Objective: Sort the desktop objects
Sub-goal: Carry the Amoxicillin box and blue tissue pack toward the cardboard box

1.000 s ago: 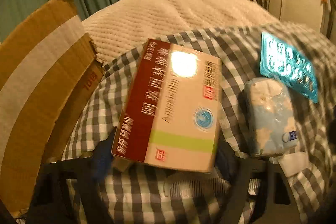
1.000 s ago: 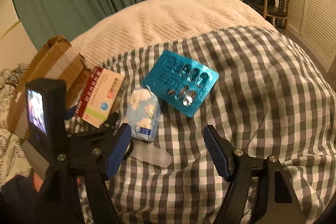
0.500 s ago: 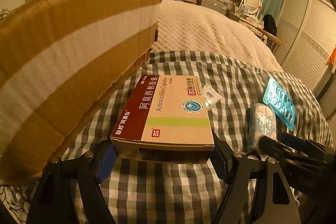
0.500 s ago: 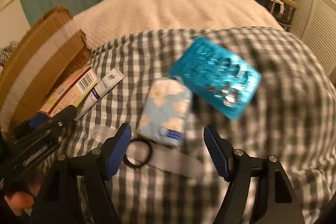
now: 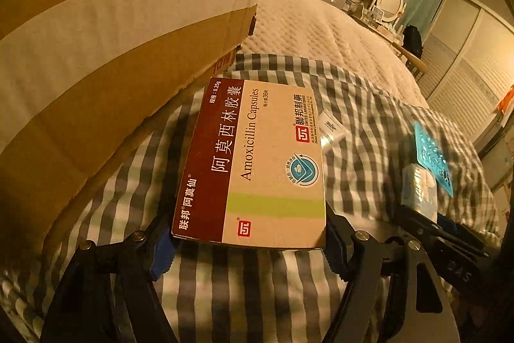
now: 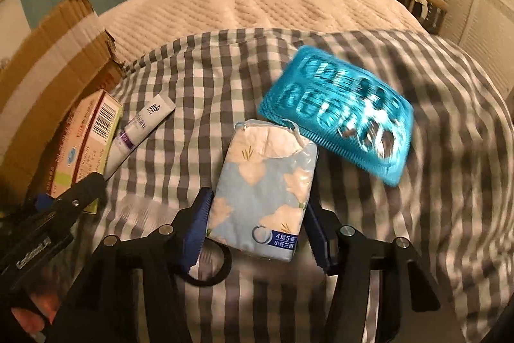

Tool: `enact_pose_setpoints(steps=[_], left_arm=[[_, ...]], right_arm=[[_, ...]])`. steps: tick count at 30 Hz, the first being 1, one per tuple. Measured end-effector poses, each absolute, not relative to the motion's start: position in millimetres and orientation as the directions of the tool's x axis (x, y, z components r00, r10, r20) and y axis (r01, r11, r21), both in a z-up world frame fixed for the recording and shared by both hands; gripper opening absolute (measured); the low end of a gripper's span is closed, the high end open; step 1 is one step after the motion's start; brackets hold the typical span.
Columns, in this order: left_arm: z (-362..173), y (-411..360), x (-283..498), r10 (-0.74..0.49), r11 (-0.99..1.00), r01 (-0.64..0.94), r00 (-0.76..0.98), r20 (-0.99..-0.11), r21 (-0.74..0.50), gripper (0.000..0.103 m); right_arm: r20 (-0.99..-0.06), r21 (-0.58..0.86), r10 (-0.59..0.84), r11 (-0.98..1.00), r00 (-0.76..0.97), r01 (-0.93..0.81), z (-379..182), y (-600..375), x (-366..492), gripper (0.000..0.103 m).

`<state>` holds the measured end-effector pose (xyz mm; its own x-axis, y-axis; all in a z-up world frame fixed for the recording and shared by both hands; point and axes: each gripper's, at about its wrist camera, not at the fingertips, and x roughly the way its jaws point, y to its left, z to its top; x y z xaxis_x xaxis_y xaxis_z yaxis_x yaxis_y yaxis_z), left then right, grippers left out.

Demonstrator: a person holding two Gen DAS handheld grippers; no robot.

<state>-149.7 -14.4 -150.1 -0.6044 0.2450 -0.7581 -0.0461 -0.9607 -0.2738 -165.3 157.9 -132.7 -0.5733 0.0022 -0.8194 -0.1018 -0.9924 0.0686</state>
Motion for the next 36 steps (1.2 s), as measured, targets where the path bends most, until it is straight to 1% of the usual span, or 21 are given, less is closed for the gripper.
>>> enact_pose_setpoints(steps=[8, 11, 15, 19, 22, 26, 30, 32, 33, 36], left_arm=[[-141.2, -37.0, -98.0, 0.248, -0.956, -0.019, -0.590, -0.768, -0.294, 0.076], [-138.3, -49.5, -79.3, 0.252, -0.945, 0.024, -0.583, -0.772, -0.327, 0.076], [-133.2, -61.8, -65.1, 0.258, -0.934, 0.044, -0.603, -0.755, -0.354, 0.076], [-119.9, -52.8, -47.2, 0.229, -0.954, 0.014, -0.613, -0.756, -0.300, 0.076], [-108.5, -44.1, -32.9, 0.215, -0.968, -0.033, -0.624, -0.751, -0.250, 0.076], [-98.2, -45.2, -23.1, 0.221, -0.965, -0.031, -0.623, -0.750, -0.259, 0.076], [-72.4, -54.5, -24.2, 0.205, -0.958, 0.016, -0.659, -0.724, -0.286, 0.076], [-57.8, -61.3, -23.8, 0.230, -0.943, 0.022, -0.676, -0.700, -0.331, 0.076], [-45.7, -65.3, -23.7, 0.239, -0.939, 0.016, -0.685, -0.688, -0.343, 0.076], [-19.3, -76.9, -20.1, 0.202, -0.950, 0.021, -0.721, -0.663, -0.313, 0.076]], right_arm=[[-0.804, 0.141, -0.026, -0.979, -0.595, -0.148, -117.7, 166.9, -106.2, 0.055], [-0.804, 0.137, -0.018, -0.978, -0.595, -0.156, -119.7, 166.8, -87.0, 0.055], [-0.804, 0.118, 0.000, -0.980, -0.595, -0.161, -121.5, 161.5, -61.4, 0.055], [-0.806, 0.141, -0.017, -0.976, -0.591, -0.165, -115.8, 156.1, -43.8, 0.055], [-0.795, 0.117, -0.010, -0.984, -0.607, -0.137, -103.4, 145.6, -28.1, 0.055], [-0.787, 0.089, -0.001, -0.990, -0.616, -0.112, -89.3, 132.7, -10.8, 0.055], [-0.781, 0.051, 0.020, -0.994, -0.624, -0.096, -70.2, 123.6, -1.2, 0.055], [-0.766, 0.050, 0.027, -0.993, -0.642, -0.102, -55.2, 122.6, 4.8, 0.055], [-0.759, 0.066, 0.009, -0.994, -0.651, -0.091, -46.2, 123.0, 7.1, 0.055], [-0.747, 0.024, 0.035, -0.997, -0.664, -0.080, -22.8, 119.2, 9.9, 0.055]])
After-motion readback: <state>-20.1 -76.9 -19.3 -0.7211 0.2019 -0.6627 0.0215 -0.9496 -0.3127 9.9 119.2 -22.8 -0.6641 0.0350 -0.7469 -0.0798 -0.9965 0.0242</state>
